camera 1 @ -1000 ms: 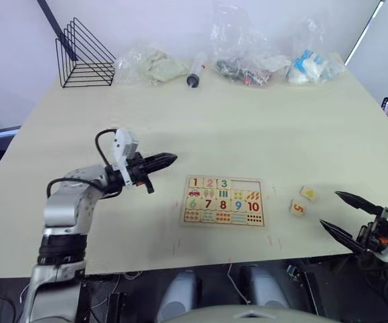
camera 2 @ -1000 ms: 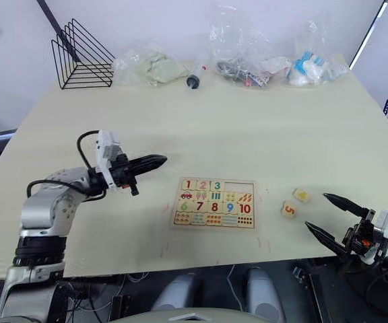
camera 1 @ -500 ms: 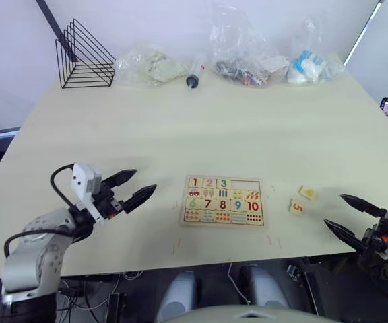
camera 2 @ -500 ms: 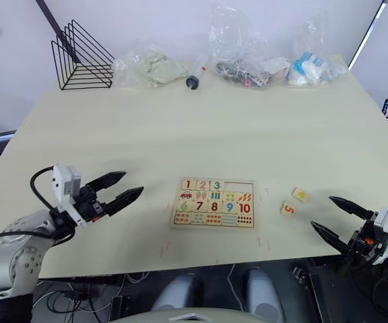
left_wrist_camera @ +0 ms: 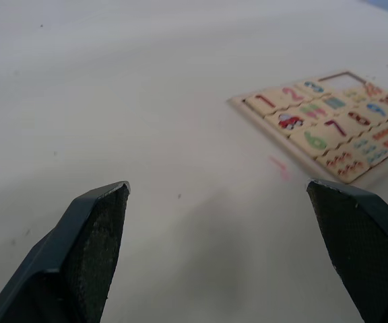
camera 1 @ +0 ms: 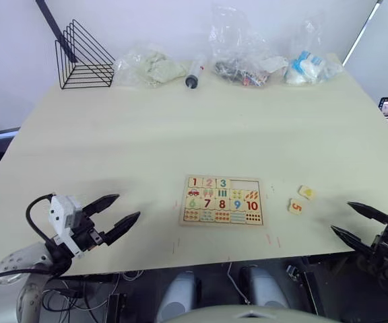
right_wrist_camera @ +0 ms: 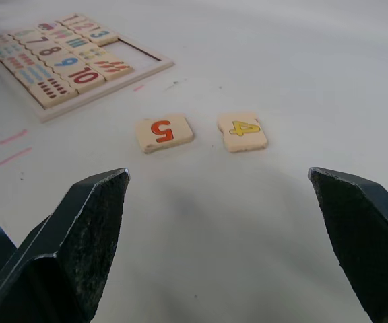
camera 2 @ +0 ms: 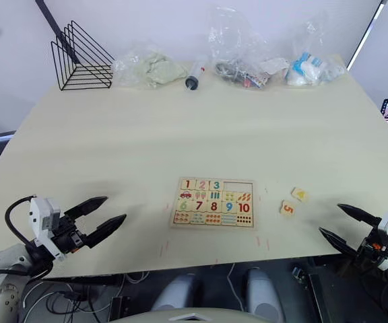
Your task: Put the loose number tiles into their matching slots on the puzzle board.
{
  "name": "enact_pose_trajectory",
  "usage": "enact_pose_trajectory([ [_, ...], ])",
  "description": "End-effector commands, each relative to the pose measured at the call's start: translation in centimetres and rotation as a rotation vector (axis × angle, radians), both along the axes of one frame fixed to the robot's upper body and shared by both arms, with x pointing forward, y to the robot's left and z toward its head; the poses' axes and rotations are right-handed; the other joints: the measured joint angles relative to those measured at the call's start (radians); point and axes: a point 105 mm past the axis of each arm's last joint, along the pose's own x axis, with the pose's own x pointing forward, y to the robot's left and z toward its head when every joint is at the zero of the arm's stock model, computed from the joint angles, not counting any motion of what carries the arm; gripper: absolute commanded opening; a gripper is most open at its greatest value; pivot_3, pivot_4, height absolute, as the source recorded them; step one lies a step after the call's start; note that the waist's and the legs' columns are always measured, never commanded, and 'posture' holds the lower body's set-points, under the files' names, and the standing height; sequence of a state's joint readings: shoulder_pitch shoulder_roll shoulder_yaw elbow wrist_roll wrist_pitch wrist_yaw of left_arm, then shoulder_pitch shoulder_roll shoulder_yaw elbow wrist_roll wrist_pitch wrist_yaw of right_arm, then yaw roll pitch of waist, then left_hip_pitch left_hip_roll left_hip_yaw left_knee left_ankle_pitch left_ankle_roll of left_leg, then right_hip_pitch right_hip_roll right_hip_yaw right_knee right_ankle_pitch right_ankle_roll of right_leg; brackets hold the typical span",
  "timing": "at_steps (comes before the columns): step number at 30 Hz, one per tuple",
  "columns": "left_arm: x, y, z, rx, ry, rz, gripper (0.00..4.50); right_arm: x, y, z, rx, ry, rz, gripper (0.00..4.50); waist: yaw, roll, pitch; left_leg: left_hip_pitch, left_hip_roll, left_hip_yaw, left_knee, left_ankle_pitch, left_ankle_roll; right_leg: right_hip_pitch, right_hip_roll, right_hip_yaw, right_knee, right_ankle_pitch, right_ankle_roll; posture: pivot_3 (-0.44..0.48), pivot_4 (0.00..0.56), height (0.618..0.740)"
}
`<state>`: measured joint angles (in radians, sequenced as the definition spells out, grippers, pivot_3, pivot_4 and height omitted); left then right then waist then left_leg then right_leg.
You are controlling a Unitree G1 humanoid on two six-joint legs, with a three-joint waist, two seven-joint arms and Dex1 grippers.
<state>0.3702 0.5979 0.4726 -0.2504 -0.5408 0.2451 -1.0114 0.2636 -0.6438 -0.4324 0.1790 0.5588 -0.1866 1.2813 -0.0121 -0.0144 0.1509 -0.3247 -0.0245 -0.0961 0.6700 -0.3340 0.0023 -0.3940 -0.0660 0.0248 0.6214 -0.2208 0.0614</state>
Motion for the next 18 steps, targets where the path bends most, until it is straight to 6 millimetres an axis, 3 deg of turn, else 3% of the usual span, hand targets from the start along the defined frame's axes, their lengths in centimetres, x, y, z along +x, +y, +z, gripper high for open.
enact_pose_trajectory([
  [1,-0.18,0.17,0.78,0.036,-0.047,-0.014,4.46,0.33,-0.44,1.17,-0.003,-0.055,0.002,4.5,0.0,0.0,0.0,0.0,0.0,0.0,0.0,0.0,0.0,0.0,0.0,0.0,0.0,0.0,0.0,0.0,0.15,0.74],
  [18,0.66,0.13,0.24,0.043,-0.068,-0.043,4.46,0.61,-0.2,0.76,-0.008,-0.066,0.004,4.5,0.001,0.0,0.0,0.0,0.0,0.0,0.0,0.0,0.0,0.0,0.0,0.0,0.0,0.0,0.0,0.0,0.15,0.74],
])
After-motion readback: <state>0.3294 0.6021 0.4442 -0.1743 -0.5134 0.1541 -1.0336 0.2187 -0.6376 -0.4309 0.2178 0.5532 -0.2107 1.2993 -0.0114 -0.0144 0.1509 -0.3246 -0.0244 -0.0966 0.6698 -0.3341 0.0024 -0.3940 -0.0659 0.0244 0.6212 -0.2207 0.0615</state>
